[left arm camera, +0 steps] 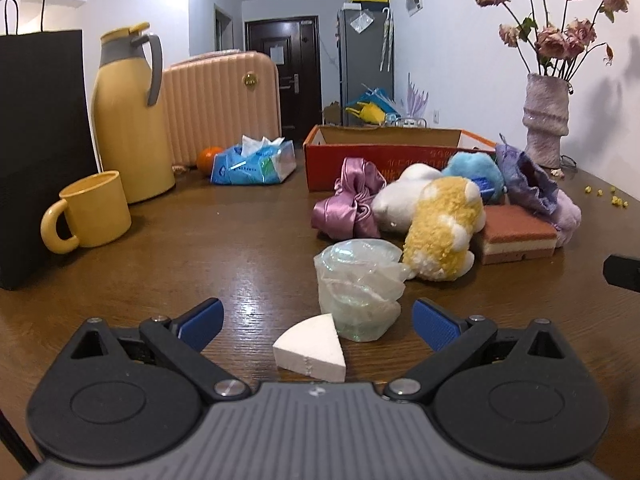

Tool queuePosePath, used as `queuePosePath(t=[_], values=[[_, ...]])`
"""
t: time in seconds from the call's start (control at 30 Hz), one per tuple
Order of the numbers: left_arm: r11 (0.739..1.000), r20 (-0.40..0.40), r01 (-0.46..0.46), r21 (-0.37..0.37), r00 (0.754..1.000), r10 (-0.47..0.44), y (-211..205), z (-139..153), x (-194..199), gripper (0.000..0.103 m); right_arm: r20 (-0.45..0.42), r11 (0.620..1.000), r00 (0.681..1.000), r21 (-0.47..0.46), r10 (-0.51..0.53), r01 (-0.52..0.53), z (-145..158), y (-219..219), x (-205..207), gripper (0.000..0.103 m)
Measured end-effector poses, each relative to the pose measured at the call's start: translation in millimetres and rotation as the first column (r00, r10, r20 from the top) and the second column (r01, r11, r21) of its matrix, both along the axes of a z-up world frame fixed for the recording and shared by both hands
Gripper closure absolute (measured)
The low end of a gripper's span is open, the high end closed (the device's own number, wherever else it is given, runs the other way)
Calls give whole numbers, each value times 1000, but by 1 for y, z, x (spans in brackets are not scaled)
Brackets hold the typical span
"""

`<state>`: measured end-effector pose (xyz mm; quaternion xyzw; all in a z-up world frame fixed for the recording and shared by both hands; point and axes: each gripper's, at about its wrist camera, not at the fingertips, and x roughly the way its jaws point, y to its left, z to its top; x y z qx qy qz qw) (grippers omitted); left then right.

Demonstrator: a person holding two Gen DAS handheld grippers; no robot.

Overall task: Organize soft objects
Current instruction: 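Grasp the white foam wedge with the left gripper while the right gripper approaches the clear plastic bag, then grasp the crumpled clear plastic bag with the right gripper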

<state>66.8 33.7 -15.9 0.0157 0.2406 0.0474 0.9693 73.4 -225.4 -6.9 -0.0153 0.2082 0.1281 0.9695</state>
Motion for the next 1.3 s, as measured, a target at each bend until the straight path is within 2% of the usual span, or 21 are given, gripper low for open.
queuePosePath(t=[0.1, 0.17, 0.2, 0.27, 0.4, 0.53, 0.97, 1.3], values=[[1000, -17, -1, -6, 1000, 1, 1, -3, 6, 13, -5, 1000, 1000, -3, -1, 1, -1, 1, 3, 0], [1000, -30, 0, -11, 1000, -1, 1, -4, 9, 27, -9, 1000, 1000, -4, -2, 2, -2, 2, 5, 0], [1000, -38, 1, -14, 999, -1, 1, -5, 11, 30, -11, 1000, 1000, -5, -3, 3, -2, 2, 6, 0], [1000, -59, 3, -23, 998, -4, 1, -8, 15, 46, -16, 1000, 1000, -6, -4, 4, -3, 2, 7, 0], [999, -96, 2, -42, 995, -6, 2, -13, 21, 59, -22, 1000, 1000, -8, -4, 4, -4, 3, 9, 0], [998, -98, -1, -59, 995, -5, 6, -14, 21, 71, -27, 1000, 1000, -11, -1, 0, -4, 5, 10, 0], [995, -72, 12, -98, 997, -19, 16, -10, 12, 74, -36, 999, 999, -30, 33, -34, -2, 22, 15, 0], [994, -10, -4, -109, 1000, 3, 33, 3, -2, 74, -33, 994, 994, -38, 103, -104, 4, 51, 17, 0]])
